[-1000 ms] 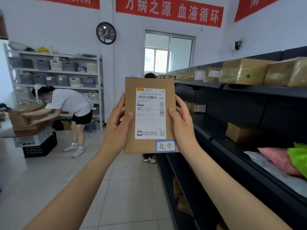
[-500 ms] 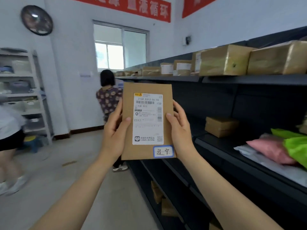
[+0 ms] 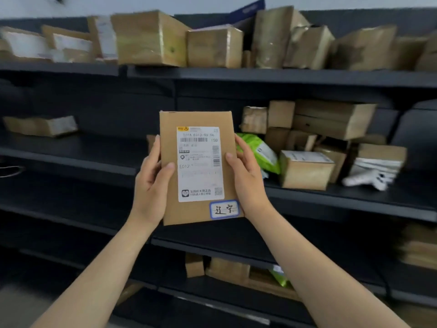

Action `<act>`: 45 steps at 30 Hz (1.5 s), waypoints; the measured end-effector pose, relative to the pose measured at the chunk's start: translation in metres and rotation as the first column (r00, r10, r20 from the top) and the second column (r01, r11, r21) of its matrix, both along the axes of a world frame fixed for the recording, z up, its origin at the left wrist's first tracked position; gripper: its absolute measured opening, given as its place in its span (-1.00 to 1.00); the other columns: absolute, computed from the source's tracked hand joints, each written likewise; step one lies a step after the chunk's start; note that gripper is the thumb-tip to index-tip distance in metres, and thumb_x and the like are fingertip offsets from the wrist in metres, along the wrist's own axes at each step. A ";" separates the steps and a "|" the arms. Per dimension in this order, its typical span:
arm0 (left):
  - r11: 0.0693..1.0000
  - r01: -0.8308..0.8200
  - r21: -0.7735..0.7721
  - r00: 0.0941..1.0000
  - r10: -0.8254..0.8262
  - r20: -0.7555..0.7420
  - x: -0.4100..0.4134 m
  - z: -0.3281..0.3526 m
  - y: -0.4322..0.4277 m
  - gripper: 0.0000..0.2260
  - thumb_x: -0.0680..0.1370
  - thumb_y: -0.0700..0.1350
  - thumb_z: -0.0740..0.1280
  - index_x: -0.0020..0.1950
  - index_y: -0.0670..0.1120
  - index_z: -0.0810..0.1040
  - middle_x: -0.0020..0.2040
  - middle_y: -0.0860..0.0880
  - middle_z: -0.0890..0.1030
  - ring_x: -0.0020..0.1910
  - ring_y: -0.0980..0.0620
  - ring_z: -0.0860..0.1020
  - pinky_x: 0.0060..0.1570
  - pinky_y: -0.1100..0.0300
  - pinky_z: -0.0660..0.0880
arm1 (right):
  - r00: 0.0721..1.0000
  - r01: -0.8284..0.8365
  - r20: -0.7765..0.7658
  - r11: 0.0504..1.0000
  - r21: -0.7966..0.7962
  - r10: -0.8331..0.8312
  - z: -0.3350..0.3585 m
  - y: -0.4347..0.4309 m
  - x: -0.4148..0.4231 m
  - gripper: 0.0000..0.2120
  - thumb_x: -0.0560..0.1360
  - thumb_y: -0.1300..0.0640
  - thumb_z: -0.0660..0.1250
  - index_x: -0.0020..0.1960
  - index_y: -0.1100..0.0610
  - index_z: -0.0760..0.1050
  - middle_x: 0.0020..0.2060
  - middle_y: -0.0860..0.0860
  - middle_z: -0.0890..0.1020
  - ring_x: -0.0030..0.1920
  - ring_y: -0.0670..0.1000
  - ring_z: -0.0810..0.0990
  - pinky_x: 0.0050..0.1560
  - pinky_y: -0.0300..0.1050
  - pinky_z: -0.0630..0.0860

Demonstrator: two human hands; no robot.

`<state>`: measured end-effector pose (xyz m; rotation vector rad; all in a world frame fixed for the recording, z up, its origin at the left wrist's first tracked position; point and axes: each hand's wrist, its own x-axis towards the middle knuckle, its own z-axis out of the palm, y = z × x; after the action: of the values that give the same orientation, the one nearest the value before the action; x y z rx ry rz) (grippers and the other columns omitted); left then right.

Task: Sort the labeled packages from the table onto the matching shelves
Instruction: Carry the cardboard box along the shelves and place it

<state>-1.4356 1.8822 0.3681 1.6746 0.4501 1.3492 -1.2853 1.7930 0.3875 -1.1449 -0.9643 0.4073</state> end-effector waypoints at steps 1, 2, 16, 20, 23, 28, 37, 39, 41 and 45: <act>0.998 0.061 -0.014 0.998 -0.061 -0.015 0.014 -0.006 -0.005 -0.51 0.48 0.11 0.25 0.39 0.40 0.24 0.35 0.01 0.47 0.32 0.07 0.48 0.32 -0.05 0.43 | 0.999 0.046 -0.010 0.999 -0.013 -0.046 -0.006 -0.013 0.009 -0.65 0.60 0.12 0.23 0.26 -0.27 0.38 0.20 0.01 0.59 0.20 0.04 0.59 0.24 0.11 0.53; 0.993 0.114 -0.033 0.993 -0.114 -0.027 0.026 -0.013 -0.010 -0.47 0.49 0.10 0.25 0.44 0.33 0.22 0.37 0.00 0.45 0.33 0.07 0.47 0.33 -0.06 0.41 | 0.996 0.091 -0.023 0.995 -0.031 -0.092 -0.012 -0.026 0.018 -0.63 0.60 0.12 0.22 0.33 -0.22 0.36 0.19 0.01 0.60 0.17 0.01 0.61 0.19 0.05 0.57; 0.864 0.366 -0.345 0.886 -0.437 -0.155 0.099 -0.142 -0.095 -0.41 0.44 0.19 0.27 0.47 0.30 0.21 0.39 0.05 0.44 0.38 0.06 0.42 0.39 -0.12 0.33 | 0.898 0.339 -0.169 0.884 -0.321 -0.405 -0.130 -0.146 0.058 -0.66 0.60 0.12 0.22 0.26 -0.26 0.37 0.09 -0.05 0.62 0.07 -0.02 0.66 0.07 -0.04 0.62; 0.835 0.320 -0.448 0.876 -0.441 -0.196 0.095 -0.179 -0.121 -0.54 0.56 0.08 0.25 0.39 0.42 0.22 0.35 0.11 0.47 0.34 0.06 0.46 0.33 -0.10 0.40 | 0.881 0.273 -0.243 0.855 -0.440 -0.406 -0.169 -0.164 0.055 -0.65 0.60 0.10 0.22 0.32 -0.21 0.34 0.10 -0.08 0.61 0.04 -0.05 0.66 -0.07 -0.16 0.64; 0.803 0.305 -0.511 0.876 -0.447 -0.180 0.097 -0.196 -0.138 -0.56 0.63 -0.15 0.17 0.34 0.35 0.21 0.25 0.17 0.52 0.26 0.07 0.51 0.25 0.02 0.47 | 0.867 0.227 -0.289 0.838 -0.496 -0.406 -0.190 -0.174 0.056 -0.62 0.60 0.10 0.22 0.38 -0.15 0.33 0.11 -0.07 0.63 0.04 -0.05 0.67 -0.08 -0.15 0.63; 0.802 0.288 -0.524 0.874 -0.443 -0.198 0.112 -0.201 -0.143 -0.54 0.62 -0.16 0.18 0.40 0.27 0.20 0.25 0.14 0.53 0.24 0.05 0.53 0.03 0.23 0.52 | 0.859 0.215 -0.307 0.833 -0.510 -0.410 -0.193 -0.183 0.071 -0.65 0.61 0.10 0.21 0.34 -0.19 0.33 0.08 -0.07 0.63 0.00 -0.07 0.67 -0.25 -0.29 0.58; 0.815 0.300 -0.496 0.871 -0.446 -0.205 0.139 -0.200 -0.160 -0.54 0.62 -0.17 0.17 0.39 0.29 0.18 0.25 0.19 0.51 0.21 0.10 0.53 0.07 0.22 0.51 | 0.869 0.222 -0.285 0.834 -0.505 -0.404 -0.195 -0.201 0.101 -0.66 0.60 0.08 0.23 0.30 -0.26 0.33 0.09 -0.08 0.61 0.03 -0.05 0.66 -0.15 -0.22 0.60; 0.816 0.302 -0.493 0.877 -0.441 -0.193 0.147 -0.202 -0.162 -0.53 0.62 -0.16 0.17 0.38 0.31 0.17 0.25 0.20 0.50 0.21 0.12 0.52 0.12 0.17 0.50 | 0.872 0.218 -0.288 0.842 -0.494 -0.395 -0.196 -0.203 0.110 -0.65 0.60 0.08 0.23 0.32 -0.24 0.34 0.09 -0.07 0.61 0.02 -0.06 0.66 -0.14 -0.23 0.60; 0.817 0.305 -0.490 0.872 -0.446 -0.202 0.155 -0.202 -0.159 -0.53 0.62 -0.16 0.17 0.36 0.33 0.18 0.27 0.19 0.49 0.25 0.10 0.50 0.17 0.14 0.48 | 0.870 0.214 -0.296 0.842 -0.495 -0.395 -0.196 -0.200 0.118 -0.65 0.60 0.07 0.23 0.32 -0.23 0.33 0.09 -0.08 0.61 0.02 -0.07 0.66 -0.15 -0.23 0.60; 0.833 0.294 -0.469 0.870 -0.436 -0.231 0.175 -0.202 -0.138 -0.57 0.59 -0.01 0.23 0.27 0.50 0.24 0.39 0.11 0.42 0.34 0.03 0.44 0.31 -0.02 0.41 | 0.869 0.213 -0.293 0.835 -0.507 -0.400 -0.195 -0.183 0.136 -0.62 0.60 0.06 0.23 0.38 -0.19 0.32 0.12 -0.05 0.60 0.04 -0.04 0.66 -0.03 -0.13 0.63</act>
<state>-1.2608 1.7441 0.1663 1.5190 0.5309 0.6256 -1.1490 1.6098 0.1926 -1.5539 -0.3147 0.5880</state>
